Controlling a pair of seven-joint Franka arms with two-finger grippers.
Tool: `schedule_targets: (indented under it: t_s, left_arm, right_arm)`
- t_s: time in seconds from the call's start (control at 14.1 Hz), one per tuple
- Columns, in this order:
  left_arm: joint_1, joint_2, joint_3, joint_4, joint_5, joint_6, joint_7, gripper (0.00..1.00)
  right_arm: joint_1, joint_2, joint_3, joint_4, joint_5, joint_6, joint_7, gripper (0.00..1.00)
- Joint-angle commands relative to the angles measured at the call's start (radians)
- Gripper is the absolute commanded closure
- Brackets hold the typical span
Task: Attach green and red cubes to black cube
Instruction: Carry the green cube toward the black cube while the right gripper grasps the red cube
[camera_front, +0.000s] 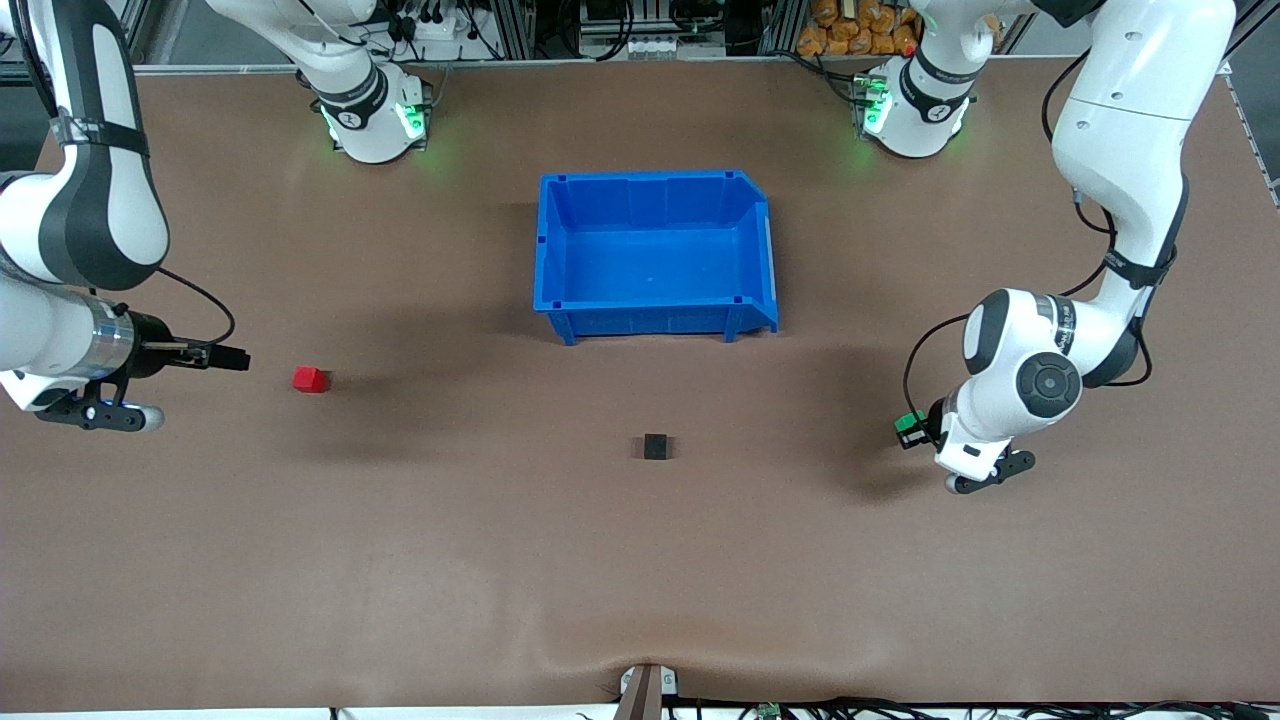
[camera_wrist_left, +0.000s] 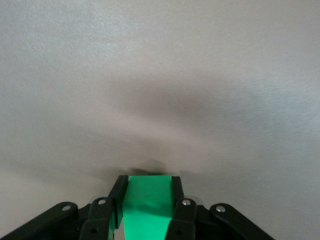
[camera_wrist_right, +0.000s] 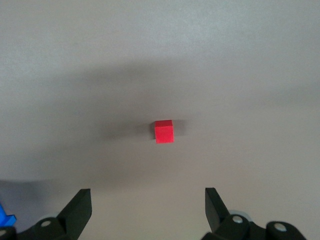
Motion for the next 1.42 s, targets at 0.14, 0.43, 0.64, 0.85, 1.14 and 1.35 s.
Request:
schedule_targets:
  t_s: [0.14, 0.43, 0.64, 0.85, 1.14, 1.35]
  left_arm:
    - [-0.015, -0.02, -0.046, -0.003, 0.004, 0.001, -0.229, 1.0]
    - [-0.087, -0.003, -0.046, 0.066, 0.006, 0.001, -0.508, 1.0]
    - [-0.122, 0.02, -0.046, 0.114, 0.003, 0.001, -0.636, 1.0]
    - [-0.177, 0.054, -0.045, 0.175, 0.0, 0.001, -0.798, 1.0]
    - [-0.193, 0.085, -0.046, 0.216, -0.003, 0.001, -0.854, 1.0]
    - [-0.248, 0.141, -0.045, 0.293, -0.038, 0.0, -0.941, 1.0]
  right_arm:
    - [-0.016, 0.002, 0.016, -0.009, 0.004, 0.01, 0.008, 0.0]
    - [-0.018, 0.004, 0.016, -0.032, 0.006, 0.032, 0.014, 0.0]
    - [-0.018, 0.011, 0.016, -0.038, 0.006, 0.048, 0.014, 0.0]
    - [-0.02, 0.03, 0.016, -0.039, 0.006, 0.059, 0.014, 0.0]
    - [-0.02, 0.039, 0.016, -0.052, 0.007, 0.081, 0.014, 0.0]
    - [-0.029, 0.039, 0.016, -0.088, 0.038, 0.123, 0.014, 0.0]
